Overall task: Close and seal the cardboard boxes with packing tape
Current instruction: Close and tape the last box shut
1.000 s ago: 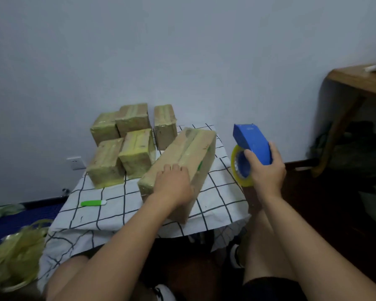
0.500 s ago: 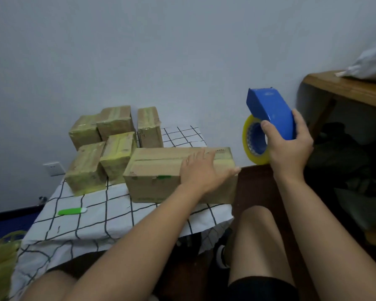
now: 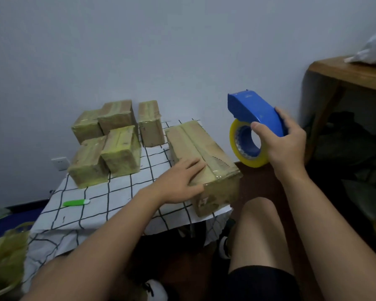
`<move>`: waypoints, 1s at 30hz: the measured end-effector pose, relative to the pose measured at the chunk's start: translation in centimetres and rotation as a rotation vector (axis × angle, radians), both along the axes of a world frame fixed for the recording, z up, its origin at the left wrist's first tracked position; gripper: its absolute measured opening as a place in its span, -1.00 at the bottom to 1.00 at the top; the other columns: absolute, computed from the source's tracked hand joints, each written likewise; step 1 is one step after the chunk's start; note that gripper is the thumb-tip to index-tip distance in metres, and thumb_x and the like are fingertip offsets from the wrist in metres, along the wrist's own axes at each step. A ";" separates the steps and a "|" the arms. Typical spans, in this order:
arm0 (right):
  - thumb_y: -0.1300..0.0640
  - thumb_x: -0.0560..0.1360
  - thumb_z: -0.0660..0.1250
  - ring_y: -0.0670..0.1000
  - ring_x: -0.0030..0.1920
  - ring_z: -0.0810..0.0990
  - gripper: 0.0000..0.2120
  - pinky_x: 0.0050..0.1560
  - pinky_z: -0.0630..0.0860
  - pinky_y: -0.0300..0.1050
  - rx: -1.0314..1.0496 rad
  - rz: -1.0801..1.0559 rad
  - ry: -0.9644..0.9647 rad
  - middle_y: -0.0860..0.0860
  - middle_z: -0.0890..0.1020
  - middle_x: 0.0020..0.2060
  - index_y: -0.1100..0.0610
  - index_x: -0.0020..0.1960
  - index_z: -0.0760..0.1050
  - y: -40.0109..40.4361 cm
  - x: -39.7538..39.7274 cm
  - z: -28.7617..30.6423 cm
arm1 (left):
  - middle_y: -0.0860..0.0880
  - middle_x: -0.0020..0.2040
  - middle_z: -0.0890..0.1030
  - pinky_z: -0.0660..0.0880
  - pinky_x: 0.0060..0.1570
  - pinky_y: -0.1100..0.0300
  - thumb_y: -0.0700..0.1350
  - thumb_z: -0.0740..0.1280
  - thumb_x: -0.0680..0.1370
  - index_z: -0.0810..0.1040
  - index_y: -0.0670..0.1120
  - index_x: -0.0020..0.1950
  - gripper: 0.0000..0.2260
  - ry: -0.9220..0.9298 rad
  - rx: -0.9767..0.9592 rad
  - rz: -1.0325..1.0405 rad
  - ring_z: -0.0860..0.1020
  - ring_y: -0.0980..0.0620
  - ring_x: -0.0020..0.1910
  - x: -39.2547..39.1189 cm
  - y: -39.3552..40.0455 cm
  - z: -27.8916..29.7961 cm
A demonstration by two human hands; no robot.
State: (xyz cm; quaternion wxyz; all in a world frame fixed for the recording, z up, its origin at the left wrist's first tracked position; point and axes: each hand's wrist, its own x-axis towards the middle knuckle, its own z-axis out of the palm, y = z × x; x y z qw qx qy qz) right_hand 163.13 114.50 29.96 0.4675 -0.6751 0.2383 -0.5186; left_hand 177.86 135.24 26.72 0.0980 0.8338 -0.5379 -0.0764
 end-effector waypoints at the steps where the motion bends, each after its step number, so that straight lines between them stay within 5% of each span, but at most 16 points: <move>1: -0.11 0.36 0.54 -0.06 0.23 0.54 -0.31 0.25 0.53 -0.08 0.012 0.021 0.000 -0.07 0.55 0.26 0.06 0.42 0.45 0.3 0.1 -0.2 | 0.10 0.60 0.01 0.04 0.49 0.14 0.14 0.22 0.60 0.07 0.08 0.61 -0.38 0.003 -0.006 -0.006 -0.01 0.10 0.56 0.2 0.4 -0.2; 7: 0.03 0.41 0.55 -0.10 0.21 0.54 -0.37 0.06 0.49 -0.40 0.090 0.101 -0.017 -0.06 0.54 0.26 0.08 0.43 0.44 1.7 0.9 -1.2 | 0.11 0.60 0.04 0.15 0.50 0.08 0.18 0.14 0.63 0.08 0.11 0.60 -0.44 -0.069 -0.059 0.003 -0.01 0.14 0.57 1.4 0.5 -1.5; 14: 0.10 0.44 0.53 -0.07 0.21 0.56 -0.40 0.11 0.56 -0.31 0.215 0.160 -0.040 -0.03 0.55 0.28 0.12 0.44 0.44 3.9 4.6 -2.8 | 0.12 0.55 0.21 0.10 0.51 0.11 -0.09 0.12 0.69 0.26 0.02 0.55 -0.60 0.049 -0.243 0.100 0.09 0.11 0.55 8.0 3.1 -2.7; 18: 0.11 0.44 0.52 -0.11 0.20 0.56 -0.41 0.10 0.55 -0.34 0.243 0.168 -0.051 -0.04 0.54 0.28 0.11 0.43 0.44 4.7 7.4 -2.8 | 0.20 0.47 0.30 0.09 0.51 0.08 -0.01 0.22 0.65 0.39 0.04 0.48 -0.62 0.300 -0.424 0.220 0.13 0.19 0.50 10.2 2.6 -3.4; 23: 0.09 0.46 0.51 -0.08 0.23 0.55 -0.42 0.16 0.55 -0.29 0.156 0.157 0.011 -0.03 0.55 0.28 0.10 0.44 0.44 4.1 8.1 -3.0 | 0.18 0.35 0.45 0.27 0.41 -0.07 -0.02 0.23 0.65 0.54 0.03 0.35 -0.71 0.215 -0.593 0.275 0.37 0.02 0.40 10.6 1.4 -4.8; 30: -0.16 0.31 0.49 -0.10 0.25 0.53 -0.26 0.23 0.49 -0.19 -0.085 0.133 0.124 -0.07 0.55 0.28 0.06 0.43 0.45 4.0 7.9 -2.3 | 0.18 0.47 0.35 0.18 0.18 0.22 0.02 0.17 0.66 0.41 0.07 0.47 -0.64 0.155 -0.526 0.320 0.31 -0.05 0.27 8.8 0.5 -5.5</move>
